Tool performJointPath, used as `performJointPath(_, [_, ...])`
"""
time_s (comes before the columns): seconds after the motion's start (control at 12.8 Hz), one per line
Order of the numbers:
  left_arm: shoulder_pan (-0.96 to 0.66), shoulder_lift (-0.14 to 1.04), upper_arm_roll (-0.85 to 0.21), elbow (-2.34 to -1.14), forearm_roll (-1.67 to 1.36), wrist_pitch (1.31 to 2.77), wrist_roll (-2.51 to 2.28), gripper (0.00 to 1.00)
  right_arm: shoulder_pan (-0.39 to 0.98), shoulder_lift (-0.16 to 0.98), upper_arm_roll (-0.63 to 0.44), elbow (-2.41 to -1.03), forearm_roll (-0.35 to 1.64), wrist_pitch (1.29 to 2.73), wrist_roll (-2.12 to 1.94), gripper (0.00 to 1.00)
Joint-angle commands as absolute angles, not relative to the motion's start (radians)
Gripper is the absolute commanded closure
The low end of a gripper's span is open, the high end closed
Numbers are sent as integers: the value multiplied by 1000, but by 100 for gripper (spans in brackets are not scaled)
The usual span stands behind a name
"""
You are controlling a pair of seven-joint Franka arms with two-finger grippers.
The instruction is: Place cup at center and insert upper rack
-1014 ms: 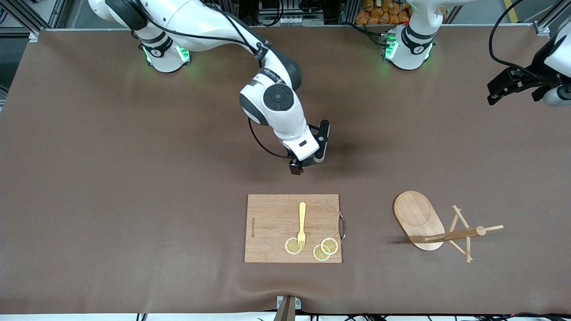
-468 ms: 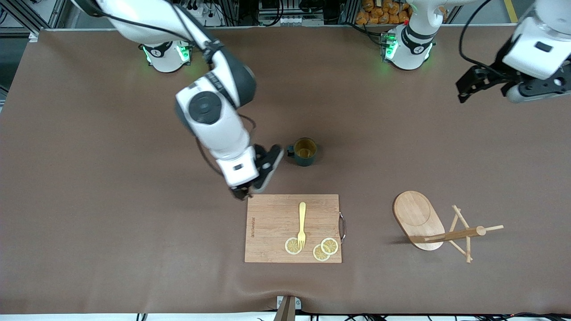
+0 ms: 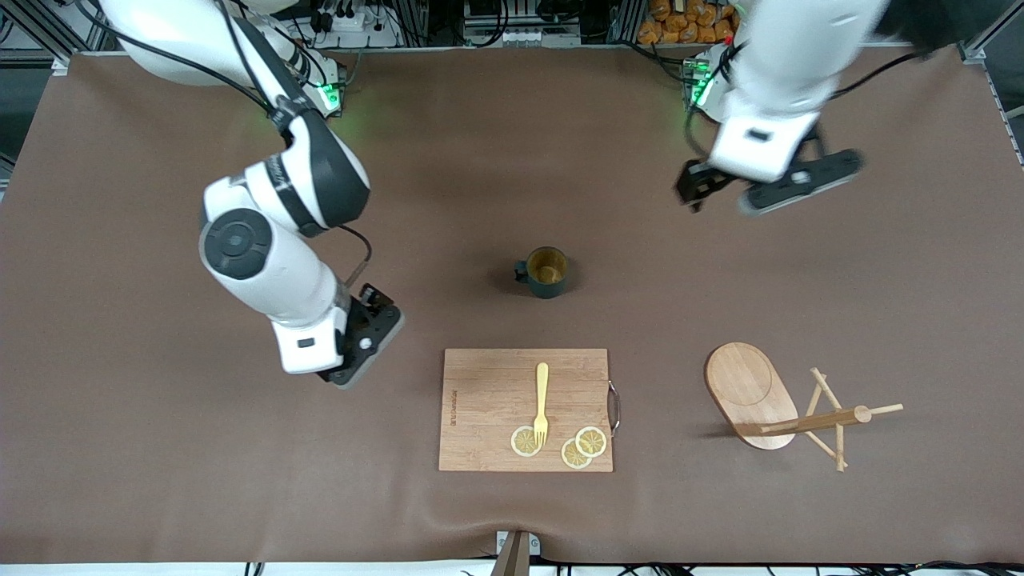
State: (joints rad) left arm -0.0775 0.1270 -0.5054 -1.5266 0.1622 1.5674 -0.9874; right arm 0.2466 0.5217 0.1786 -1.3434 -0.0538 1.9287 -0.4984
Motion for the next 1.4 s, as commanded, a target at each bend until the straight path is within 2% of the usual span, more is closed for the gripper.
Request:
performJointPath(0.0, [-179,248,-511,-1464,231,1591,-1229,0,192,424,195,-1385,-52,1824,-479,0])
performJointPath(0.23, [-297,354,-503,-1419,301,1635,-1447,0,141,350,195,-1406,-51,1749,-442,0])
performJointPath(0.55, [-406,486,-500,-1398,417,1719,-1638,0,42,171,189,-1590,58,1697,-427,0])
performJointPath(0.7, [-465,553,-485,-1346,436,1755,-1731,0,52,102,148,-1634,58,1637,-314,0])
performJointPath(0.78, [-518,590,-456,-1318,463,1759,-1759,0,55,83,140,-1632,58,1594,-249,0])
performJointPath(0.94, [-673,640,-320,-1278,494,1799,-1863,0,57,52,126,-1626,58,1513,-107,0])
performJointPath(1.17, [-837,710,-148,-1275,492,1865,-2029,0,57,41,103,-1589,55,1451,7,0])
performJointPath(1.33, [-880,738,-115,-1275,494,1879,-2135,0,51,40,101,-1577,58,1401,105,0])
